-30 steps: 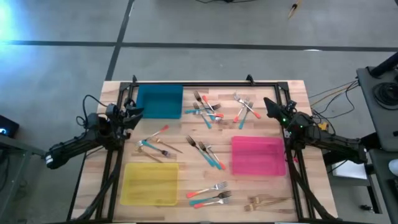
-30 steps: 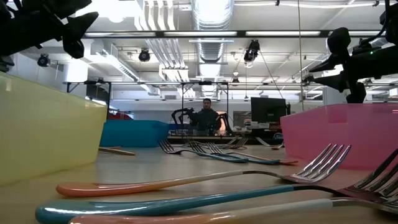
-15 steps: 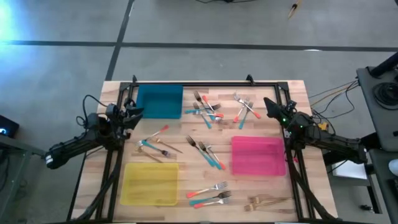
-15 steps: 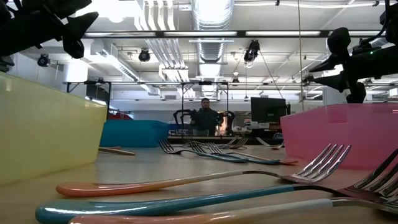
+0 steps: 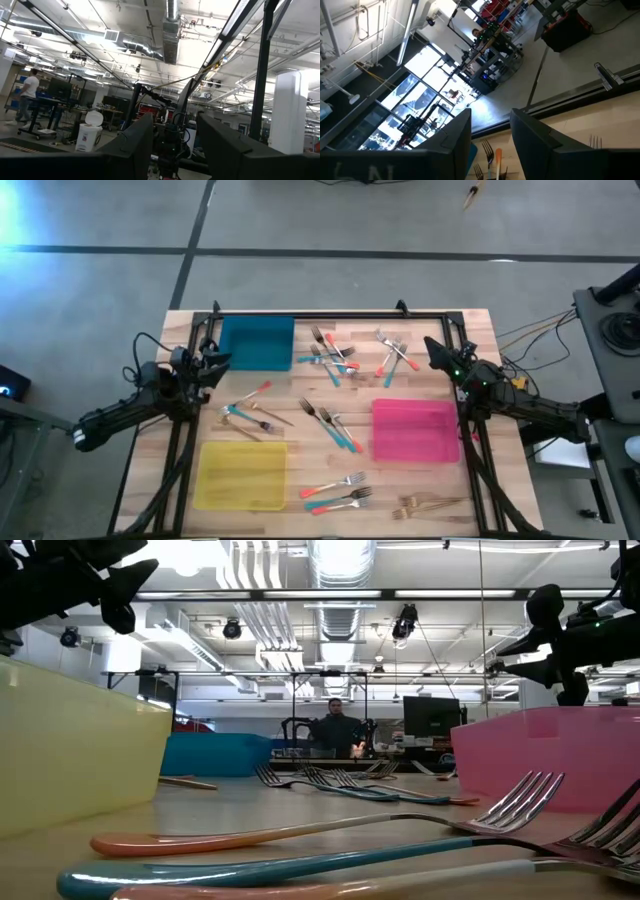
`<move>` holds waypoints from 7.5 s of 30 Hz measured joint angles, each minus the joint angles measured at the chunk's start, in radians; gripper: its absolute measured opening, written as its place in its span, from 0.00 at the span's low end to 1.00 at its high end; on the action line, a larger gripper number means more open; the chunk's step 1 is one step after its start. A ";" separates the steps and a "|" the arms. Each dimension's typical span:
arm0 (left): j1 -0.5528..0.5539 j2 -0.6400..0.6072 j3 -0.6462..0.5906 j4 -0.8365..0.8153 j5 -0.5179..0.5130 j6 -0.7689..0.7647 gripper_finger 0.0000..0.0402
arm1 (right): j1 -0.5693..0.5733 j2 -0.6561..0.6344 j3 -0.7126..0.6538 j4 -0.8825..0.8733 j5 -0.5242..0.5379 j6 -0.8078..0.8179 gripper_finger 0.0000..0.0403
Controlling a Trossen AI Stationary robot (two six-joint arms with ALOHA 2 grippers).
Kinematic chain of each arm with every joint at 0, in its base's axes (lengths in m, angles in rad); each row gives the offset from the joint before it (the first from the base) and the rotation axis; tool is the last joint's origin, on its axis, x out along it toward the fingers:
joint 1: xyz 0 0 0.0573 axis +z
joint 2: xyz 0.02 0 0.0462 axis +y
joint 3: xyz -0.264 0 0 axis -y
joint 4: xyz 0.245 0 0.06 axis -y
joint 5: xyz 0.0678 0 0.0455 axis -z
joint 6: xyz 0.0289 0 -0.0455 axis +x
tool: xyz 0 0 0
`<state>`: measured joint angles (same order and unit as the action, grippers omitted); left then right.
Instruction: Sort silverware by color (type)
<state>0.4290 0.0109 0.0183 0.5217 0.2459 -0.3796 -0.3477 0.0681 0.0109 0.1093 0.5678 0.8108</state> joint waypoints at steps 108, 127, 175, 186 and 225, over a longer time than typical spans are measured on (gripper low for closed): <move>0.000 0.000 0.000 -0.008 0.000 0.000 0.35 | -0.438 1.184 0.938 -0.835 -0.571 -0.497 0.32; 0.000 0.000 0.000 -0.008 0.000 0.000 0.35 | -0.440 1.585 1.099 -0.979 -0.569 -0.655 0.32; 0.000 0.000 0.000 -0.009 0.000 0.000 0.35 | -0.441 1.616 1.079 -0.926 -0.564 -0.699 0.03; 0.000 0.000 0.000 -0.009 0.000 0.000 0.35 | -0.386 1.346 1.118 -1.059 -0.651 -0.721 0.02; 0.000 0.000 0.000 -0.010 0.000 0.000 0.35 | 0.485 1.138 0.869 -1.019 -0.698 -0.063 0.22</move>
<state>0.4290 0.0105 0.0184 0.5121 0.2459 -0.3794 0.1373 1.2064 0.8796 -0.9093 -0.1305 0.7482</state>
